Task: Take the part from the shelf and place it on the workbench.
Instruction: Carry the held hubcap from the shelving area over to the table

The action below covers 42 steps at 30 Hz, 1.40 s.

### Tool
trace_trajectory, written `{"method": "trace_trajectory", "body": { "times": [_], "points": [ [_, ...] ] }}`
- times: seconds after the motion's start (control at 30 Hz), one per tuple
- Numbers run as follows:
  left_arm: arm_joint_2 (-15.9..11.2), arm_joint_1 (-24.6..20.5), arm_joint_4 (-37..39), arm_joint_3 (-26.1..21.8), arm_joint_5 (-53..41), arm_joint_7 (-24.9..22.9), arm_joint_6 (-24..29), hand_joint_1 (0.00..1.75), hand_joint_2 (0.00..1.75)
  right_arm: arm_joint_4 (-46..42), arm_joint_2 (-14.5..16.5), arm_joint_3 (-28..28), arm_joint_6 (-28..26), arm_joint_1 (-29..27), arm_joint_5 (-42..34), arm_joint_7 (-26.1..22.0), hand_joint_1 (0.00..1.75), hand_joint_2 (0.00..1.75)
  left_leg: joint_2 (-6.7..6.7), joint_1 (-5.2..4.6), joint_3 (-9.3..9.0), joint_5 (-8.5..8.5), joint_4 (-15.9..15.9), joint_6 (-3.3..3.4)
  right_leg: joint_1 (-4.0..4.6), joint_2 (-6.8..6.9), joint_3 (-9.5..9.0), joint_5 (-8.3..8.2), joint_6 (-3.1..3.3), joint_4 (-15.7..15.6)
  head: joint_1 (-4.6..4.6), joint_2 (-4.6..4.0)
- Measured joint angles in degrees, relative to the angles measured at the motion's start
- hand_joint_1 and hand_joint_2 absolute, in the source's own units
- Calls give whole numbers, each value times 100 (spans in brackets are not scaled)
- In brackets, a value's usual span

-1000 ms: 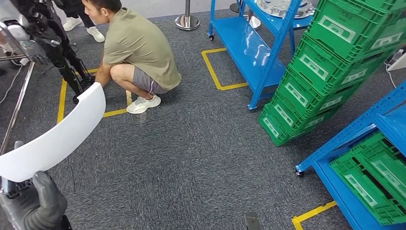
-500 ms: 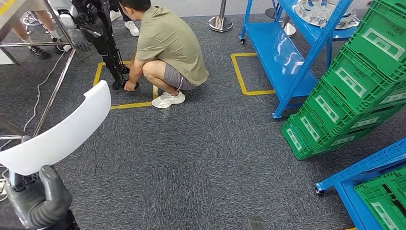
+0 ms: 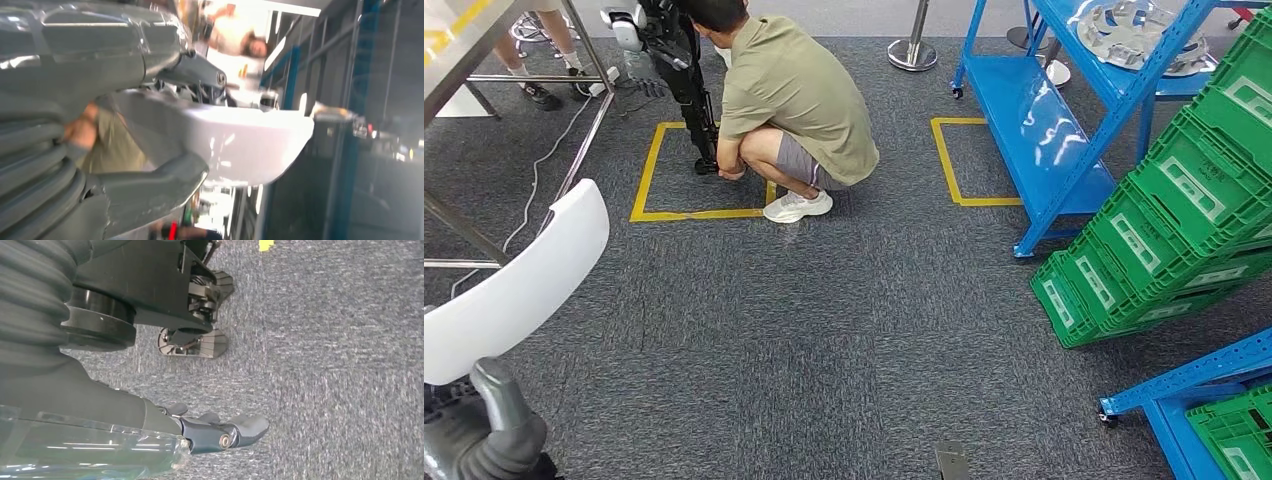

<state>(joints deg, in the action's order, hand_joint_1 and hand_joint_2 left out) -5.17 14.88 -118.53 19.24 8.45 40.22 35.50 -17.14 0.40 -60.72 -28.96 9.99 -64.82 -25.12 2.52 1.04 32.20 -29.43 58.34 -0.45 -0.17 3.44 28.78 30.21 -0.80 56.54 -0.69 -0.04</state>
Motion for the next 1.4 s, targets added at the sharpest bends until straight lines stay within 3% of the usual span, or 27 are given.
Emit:
{"method": "trace_trajectory", "body": {
  "times": [0.07, 0.13, 0.2, 0.23, 0.27, 0.37, 0.43, 0.5, 0.57, 0.6, 0.67, 0.73, 0.77, 0.8, 0.87, 0.9, 0.97, 1.0, 1.07, 1.13, 1.2, 1.27, 1.33, 1.4],
  "points": [
    [30, -2, -56, -5, -154, 1, 265, 175, 175, 0, -1, 4, 2, -9, -6, -1, 0, 175, -81, -2, 3, 17, -8, 62, -26, -94, 75, 178, -40, 210, -19, 0],
    [85, -1, -112, -13, -262, 2, 393, 175, 175, 0, -1, 8, 5, -36, -3, -5, 0, 175, -166, -17, 7, 28, -12, 100, -34, -238, 350, 557, -61, 864, -66, 0],
    [158, 28, -145, -42, -307, 2, 422, 175, 175, 0, -1, 8, 5, -67, 10, -8, 0, 175, -262, -58, 9, 28, -11, 127, -23, -296, 694, 827, -29, 1594, -129, 0],
    [195, 55, -156, -72, -314, 2, 429, 175, 175, 0, -1, 8, 4, -73, 20, -8, 0, 175, -313, -80, 4, 26, -11, 137, -8, -313, 781, 808, 10, 1734, -156, 0],
    [231, 83, -169, -109, -321, 1, 435, 175, 175, 0, -1, 8, 3, -73, 36, -8, 0, 175, -366, -98, -6, 24, -11, 146, 20, -334, 768, 667, 62, 1643, -173, 0],
    [326, 145, -225, -215, -368, 1, 450, 175, 175, 0, -11, 8, -4, -52, 105, 17, 0, 175, -510, -113, -39, 21, -17, 152, 146, -528, 344, 2, 248, 535, -178, 0],
    [388, 189, -255, -293, -433, 1, 456, 175, 175, 0, -24, 7, -16, -31, 146, 45, 0, 175, -584, -90, -13, 35, -25, 131, 192, -639, 178, -139, 336, 111, -196, 0],
    [456, 261, -280, -402, -521, 1, 460, 175, 175, -1, -20, 7, -30, -7, 179, 66, 0, 175, -646, -72, 17, 66, -45, 83, 197, -599, 150, -149, 372, 14, -235, 0],
    [530, 327, -315, -530, -608, 1, 464, 175, 175, -4, -3, 8, -40, 12, 207, 75, 0, 175, -515, -81, 73, -7, 35, 48, 170, -509, 94, -216, 361, -138, -245, 0],
    [564, 342, -328, -584, -653, 1, 465, 175, 175, -7, 2, 9, -45, 16, 216, 79, 0, 175, -411, -84, 161, -131, 202, 25, 154, -457, 68, -251, 353, -211, -229, 0],
    [634, 361, -337, -693, -751, 0, 466, 175, 175, -12, 16, 11, -46, 6, 229, 90, 0, 175, -259, -58, 480, -493, 829, -45, 141, -346, 54, -272, 343, -258, -172, 0],
    [713, 388, -337, -813, -821, -1, 469, 175, 175, -13, 29, 11, -46, -6, 233, 97, 0, 175, -252, -7, 762, -677, 1374, -134, 127, -224, 61, -259, 324, -243, -129, 0],
    [749, 401, -337, -870, -840, -1, 470, 175, 175, -13, 37, 11, -46, -7, 234, 97, 0, 175, -240, 21, 778, -622, 1404, -181, 111, -166, 66, -244, 301, -223, -120, 0],
    [782, 409, -337, -918, -851, -2, 471, 175, 175, -14, 42, 11, -46, -7, 236, 97, 0, 175, -205, 48, 679, -475, 1226, -230, 86, -116, 71, -221, 266, -188, -113, 0],
    [845, 414, -337, -1001, -865, -2, 471, 175, 175, -14, 49, 15, -46, -3, 240, 97, 0, 175, -3, 92, 308, -165, 594, -331, 42, -34, 94, -135, 159, -54, -79, 0],
    [891, 418, -339, -1051, -873, -2, 470, 175, 175, -15, 50, 24, -46, -1, 242, 97, 0, 175, 86, 100, 162, -90, 352, -316, 32, -7, 114, -75, 105, 33, -51, 0],
    [983, 435, -346, -1156, -891, -2, 470, 175, 175, -17, 50, 47, -46, 7, 248, 97, 0, 175, 149, 80, 74, -102, 196, -191, 32, 48, 139, 11, 35, 148, -26, 0],
    [1021, 446, -351, -1196, -902, -2, 471, 175, 175, -17, 51, 56, -45, 8, 250, 97, 0, 175, 94, 71, 83, -97, 201, -100, 24, 79, 133, 27, 24, 166, -40, 0],
    [1066, 456, -360, -1241, -942, -2, 471, 175, 175, -16, 53, 58, -39, 8, 254, 97, 0, 175, -7, 54, 103, -74, 200, -12, -9, 50, 135, 99, -12, 231, -79, 0],
    [1126, 461, -387, -1281, -1003, -2, 470, 175, 175, -15, 56, 59, -27, 1, 261, 98, 0, 175, -107, 39, 122, -43, 194, 40, -31, -132, 295, 412, -41, 666, -134, 0],
    [1190, 463, -416, -1315, -1058, -2, 470, 175, 175, -15, 58, 60, -12, -14, 270, 102, 0, 175, -204, 0, 142, -25, 195, 70, -27, -274, 607, 804, -15, 1408, -209, 0],
    [1217, 464, -424, -1329, -1089, -2, 470, 175, 175, -15, 58, 60, -1, -24, 276, 105, 0, 175, -264, -33, 151, -17, 195, 84, -20, -299, 806, 973, 20, 1852, -253, 0],
    [1221, 464, -425, -1332, -1097, -2, 470, 175, 175, -15, 58, 60, 1, -25, 278, 105, 0, 175, -280, -42, 152, -16, 195, 86, -15, -303, 843, 988, 34, 1928, -259, 0],
    [1252, 469, -435, -1363, -1164, -2, 470, 175, 175, -15, 63, 60, 5, -21, 292, 105, 0, 175, -343, -62, 150, -15, 195, 94, 33, -327, 811, 811, 107, 1797, -268, 0]
  ]
}}
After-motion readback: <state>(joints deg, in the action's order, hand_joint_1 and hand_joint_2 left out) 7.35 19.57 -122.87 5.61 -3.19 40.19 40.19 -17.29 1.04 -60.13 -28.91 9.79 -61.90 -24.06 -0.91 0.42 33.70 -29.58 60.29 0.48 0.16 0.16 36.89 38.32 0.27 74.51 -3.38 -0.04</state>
